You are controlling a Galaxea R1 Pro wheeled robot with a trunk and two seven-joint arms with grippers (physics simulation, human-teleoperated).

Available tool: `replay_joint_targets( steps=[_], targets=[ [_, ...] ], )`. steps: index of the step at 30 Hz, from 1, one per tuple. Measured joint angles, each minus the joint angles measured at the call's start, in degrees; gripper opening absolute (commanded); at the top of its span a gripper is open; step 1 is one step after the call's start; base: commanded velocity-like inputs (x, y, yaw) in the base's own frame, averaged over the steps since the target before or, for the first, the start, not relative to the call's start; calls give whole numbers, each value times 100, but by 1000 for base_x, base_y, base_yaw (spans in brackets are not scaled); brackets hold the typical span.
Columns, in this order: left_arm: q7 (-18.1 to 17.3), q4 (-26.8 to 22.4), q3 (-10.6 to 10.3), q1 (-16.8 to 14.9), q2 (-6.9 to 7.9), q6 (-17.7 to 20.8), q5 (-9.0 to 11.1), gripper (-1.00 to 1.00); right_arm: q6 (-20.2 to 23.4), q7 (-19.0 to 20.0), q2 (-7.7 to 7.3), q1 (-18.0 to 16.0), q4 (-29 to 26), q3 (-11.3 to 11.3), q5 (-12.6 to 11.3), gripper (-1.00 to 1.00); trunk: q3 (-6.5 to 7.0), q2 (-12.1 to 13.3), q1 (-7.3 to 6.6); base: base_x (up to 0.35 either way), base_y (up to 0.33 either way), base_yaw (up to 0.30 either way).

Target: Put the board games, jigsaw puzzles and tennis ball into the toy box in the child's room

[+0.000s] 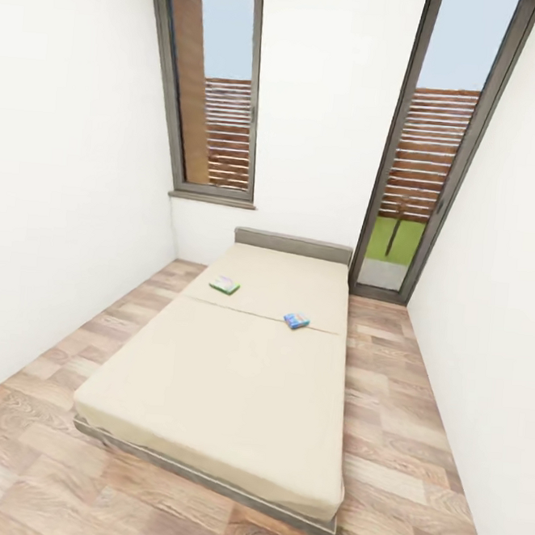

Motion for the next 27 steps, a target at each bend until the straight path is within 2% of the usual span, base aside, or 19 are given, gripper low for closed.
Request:
replay_joint_targets(
  steps=[12, 22, 27],
  targets=[
    [0, 0, 0, 3, 3, 0, -4, 100, -10, -1, 0, 0, -2, 0, 3, 100, 0, 0, 0, 109, -272, -241],
    [0, 0, 0, -2, 4, 0, -5, 100, 0, 0, 6, 0, -21, 26, 42, 100, 0, 0, 0, 130, -270, -46],
    [0, 0, 0, -1, 6, -3, -5, 100, 13, -5, 13, 0, -34, 43, 73, 100, 0, 0, 0, 59, -149, -9]
  ],
)
